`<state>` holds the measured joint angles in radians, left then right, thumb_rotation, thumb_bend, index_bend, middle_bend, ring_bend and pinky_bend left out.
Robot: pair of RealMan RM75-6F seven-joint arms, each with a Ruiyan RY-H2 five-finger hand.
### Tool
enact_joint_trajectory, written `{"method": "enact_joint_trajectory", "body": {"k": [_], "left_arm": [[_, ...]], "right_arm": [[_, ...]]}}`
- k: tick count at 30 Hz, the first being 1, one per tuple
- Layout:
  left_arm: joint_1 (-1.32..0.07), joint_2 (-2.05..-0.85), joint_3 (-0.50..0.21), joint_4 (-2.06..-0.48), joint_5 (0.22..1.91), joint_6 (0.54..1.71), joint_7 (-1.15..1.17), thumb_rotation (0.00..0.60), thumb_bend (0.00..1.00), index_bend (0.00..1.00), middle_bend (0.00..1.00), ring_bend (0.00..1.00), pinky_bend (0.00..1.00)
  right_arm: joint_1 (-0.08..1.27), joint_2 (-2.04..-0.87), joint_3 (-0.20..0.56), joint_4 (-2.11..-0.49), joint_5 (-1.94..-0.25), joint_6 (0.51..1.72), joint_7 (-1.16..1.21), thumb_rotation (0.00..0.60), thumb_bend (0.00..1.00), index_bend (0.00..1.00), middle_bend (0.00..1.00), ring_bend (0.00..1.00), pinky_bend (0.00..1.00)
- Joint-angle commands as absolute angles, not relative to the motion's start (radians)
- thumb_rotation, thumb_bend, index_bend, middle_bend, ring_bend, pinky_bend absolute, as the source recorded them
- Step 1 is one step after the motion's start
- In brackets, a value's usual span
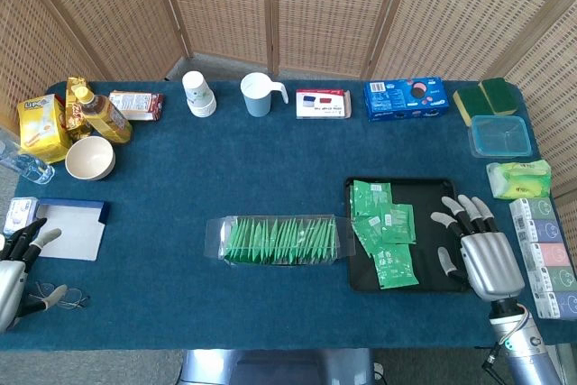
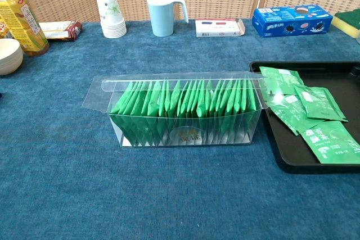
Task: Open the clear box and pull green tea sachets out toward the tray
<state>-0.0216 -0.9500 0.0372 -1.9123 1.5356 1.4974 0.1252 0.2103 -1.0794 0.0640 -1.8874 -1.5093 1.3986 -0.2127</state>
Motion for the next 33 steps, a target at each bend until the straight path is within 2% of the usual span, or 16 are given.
{"method": "enact_joint_trajectory", "body": {"k": [1, 13, 18, 28, 33], "left_arm": [[-0.024, -0.951, 0.037, -1.911, 1.534, 1.492, 0.125, 0.6, 0.16, 0.18, 0.08, 0.1, 0.33], [-0.012, -0.947, 0.038, -1.909, 1.556, 1.518, 0.117, 0.598, 0.16, 0.18, 0.08, 0.1, 0.33], [-0.034, -0.949, 0.028, -1.911, 1.544, 1.484, 0.127, 0.599, 0.16, 0.18, 0.08, 0.1, 0.33], [-0.064, -0.935, -0.001, -1.936, 1.538, 1.467, 0.141, 0.599, 0.16, 0.18, 0.08, 0.1, 0.33], [-0.08, -0.943, -0.004, -1.931, 1.53, 1.443, 0.136, 0.599, 0.16, 0.18, 0.08, 0.1, 0.33]], "right_arm": [[0.212, -1.083, 0.065, -1.885, -1.507, 1.393, -0.212, 0.6, 0.48, 0.23, 0.12, 0.03, 0.0], [0.231, -1.084, 0.064, -1.887, -1.533, 1.365, -0.175, 0.6, 0.48, 0.21, 0.12, 0.02, 0.0], [0.286, -1.083, 0.063, -1.927, -1.647, 1.327, -0.078, 0.6, 0.48, 0.21, 0.11, 0.02, 0.0], [0.457, -1.097, 0.066, -1.986, -1.73, 1.116, 0.094, 0.6, 0.43, 0.16, 0.08, 0.01, 0.0], [0.583, -1.214, 0.109, -1.94, -1.655, 0.943, 0.031, 0.6, 0.37, 0.14, 0.07, 0.01, 0.0]]}}
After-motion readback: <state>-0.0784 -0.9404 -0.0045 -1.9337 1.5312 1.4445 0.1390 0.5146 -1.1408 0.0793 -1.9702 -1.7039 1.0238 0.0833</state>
